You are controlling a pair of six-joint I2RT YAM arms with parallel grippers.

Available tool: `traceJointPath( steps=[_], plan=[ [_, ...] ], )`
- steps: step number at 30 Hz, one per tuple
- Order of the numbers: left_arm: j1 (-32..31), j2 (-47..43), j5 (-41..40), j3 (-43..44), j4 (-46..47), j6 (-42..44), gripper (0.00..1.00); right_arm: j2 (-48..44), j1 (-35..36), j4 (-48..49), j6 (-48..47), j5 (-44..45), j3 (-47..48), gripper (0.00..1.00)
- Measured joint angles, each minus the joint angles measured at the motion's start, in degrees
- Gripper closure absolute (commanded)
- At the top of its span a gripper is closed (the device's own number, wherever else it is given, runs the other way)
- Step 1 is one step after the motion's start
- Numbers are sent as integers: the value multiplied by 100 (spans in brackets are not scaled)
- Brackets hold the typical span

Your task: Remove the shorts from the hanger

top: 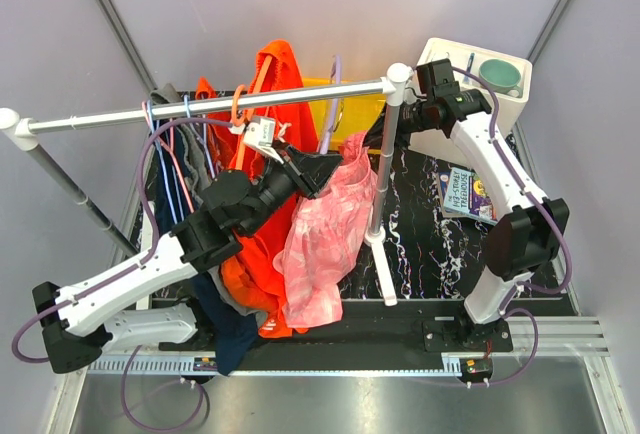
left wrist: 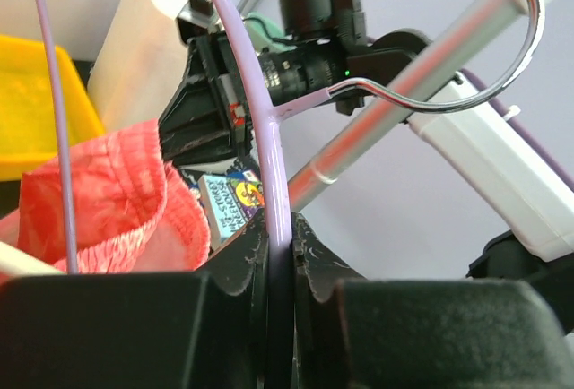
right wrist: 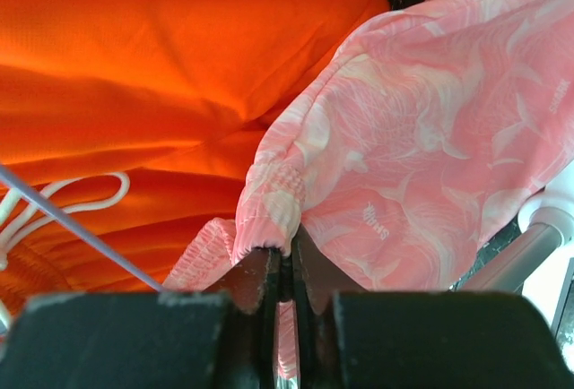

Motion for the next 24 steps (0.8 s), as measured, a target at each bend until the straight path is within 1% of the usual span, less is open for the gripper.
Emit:
traceJointPath(
  steps=[2,4,7,8,9,10,11,13,14,17,19,21,24],
  plan=[
    [7,15,81,0,131,79,100,0,0,-39,-24,-63,9,88],
    [9,26,186,0,229,151,100,4,0,-72,-28,-74,9,82],
    [9,26,240,13,210,203,100,28,0,-105,2,-31,9,82],
    [9,22,238,17,190,203,100,42,0,-114,20,4,9,80],
    [9,11,216,11,179,203,100,57,0,-116,39,68,9,74],
    [9,-13,190,-9,184,195,100,79,0,-118,87,125,11,67],
    [9,-57,129,-42,170,170,100,96,0,-120,129,164,13,53],
    [4,-153,-66,-66,0,103,100,173,0,-173,201,304,96,41],
    [2,-188,-229,-46,-160,11,100,225,0,-208,205,380,162,31],
    [11,-151,-756,219,-955,-256,100,376,0,-424,197,741,404,23],
    [26,-81,-964,400,-1268,-404,100,391,-4,-623,184,1016,424,17],
    [24,-55,-1073,452,-1388,-479,100,385,-24,-802,197,1244,393,15],
    [24,-50,-1187,476,-1416,-581,100,216,-61,-916,269,1513,35,13]
  ],
)
